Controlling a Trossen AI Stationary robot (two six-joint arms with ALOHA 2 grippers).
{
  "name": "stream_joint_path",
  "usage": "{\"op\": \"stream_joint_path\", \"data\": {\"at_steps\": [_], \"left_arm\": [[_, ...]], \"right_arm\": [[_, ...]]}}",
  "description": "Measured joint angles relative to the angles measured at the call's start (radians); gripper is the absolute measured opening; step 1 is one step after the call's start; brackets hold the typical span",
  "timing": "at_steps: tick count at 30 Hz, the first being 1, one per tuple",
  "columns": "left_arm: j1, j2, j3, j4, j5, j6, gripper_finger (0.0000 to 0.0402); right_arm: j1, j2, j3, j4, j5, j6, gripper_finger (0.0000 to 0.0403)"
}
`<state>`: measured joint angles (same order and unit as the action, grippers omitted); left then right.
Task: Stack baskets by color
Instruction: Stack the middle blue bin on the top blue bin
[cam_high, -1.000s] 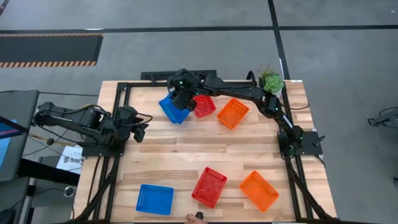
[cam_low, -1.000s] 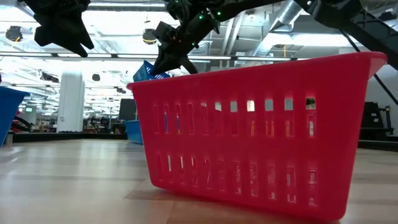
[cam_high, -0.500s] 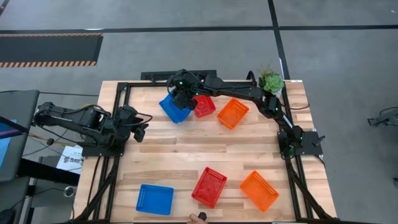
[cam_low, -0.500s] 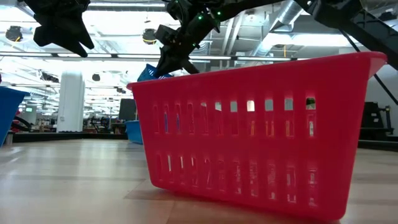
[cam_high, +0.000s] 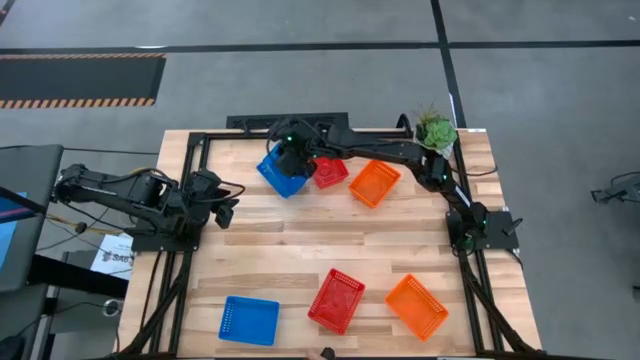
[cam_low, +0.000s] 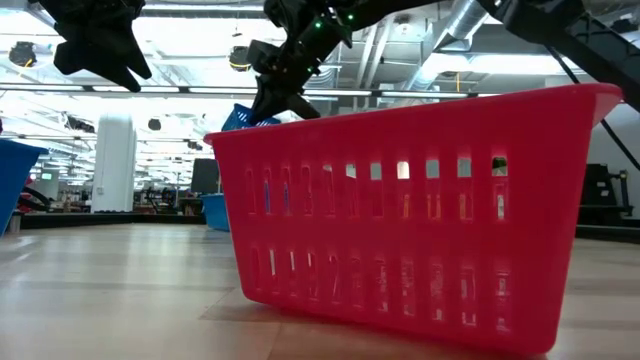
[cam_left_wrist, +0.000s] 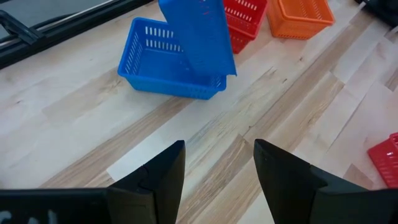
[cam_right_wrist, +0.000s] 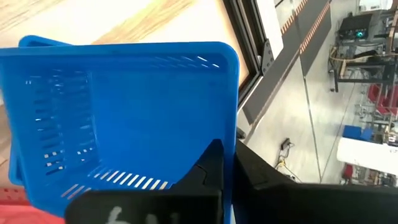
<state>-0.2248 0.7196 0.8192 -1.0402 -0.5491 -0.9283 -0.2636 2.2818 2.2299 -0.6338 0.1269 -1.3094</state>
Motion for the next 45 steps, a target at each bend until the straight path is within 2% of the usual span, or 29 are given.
{"op": "stream_joint_path", "data": {"at_steps": [4, 8, 14, 18, 22, 45], "left_arm": [[0.0, 0.0, 0.0, 0.0, 0.0, 0.0, 0.018], [0.0, 0.0, 0.0, 0.0, 0.0, 0.0, 0.018], [0.0, 0.0, 0.0, 0.0, 0.0, 0.0, 0.018], [0.0, 0.0, 0.0, 0.0, 0.0, 0.0, 0.018], [0.0, 0.0, 0.0, 0.0, -0.01, 0.0, 0.018], [0.0, 0.0, 0.0, -0.001, -0.015, 0.0, 0.018]], "right_arm": [[0.015, 0.0, 0.0, -0.002, 0.029, 0.0, 0.0026], [0.029, -0.006, -0.001, -0.008, 0.11, -0.006, 0.0014], [0.036, -0.035, 0.019, -0.035, 0.119, 0.009, 0.001], [0.035, -0.037, 0.1, -0.131, 0.102, 0.055, 0.0006], [0.025, -0.045, 0.128, -0.147, 0.0, 0.146, 0.0005], [-0.007, -0.034, 0.101, -0.203, -0.029, 0.256, 0.0003]]}}
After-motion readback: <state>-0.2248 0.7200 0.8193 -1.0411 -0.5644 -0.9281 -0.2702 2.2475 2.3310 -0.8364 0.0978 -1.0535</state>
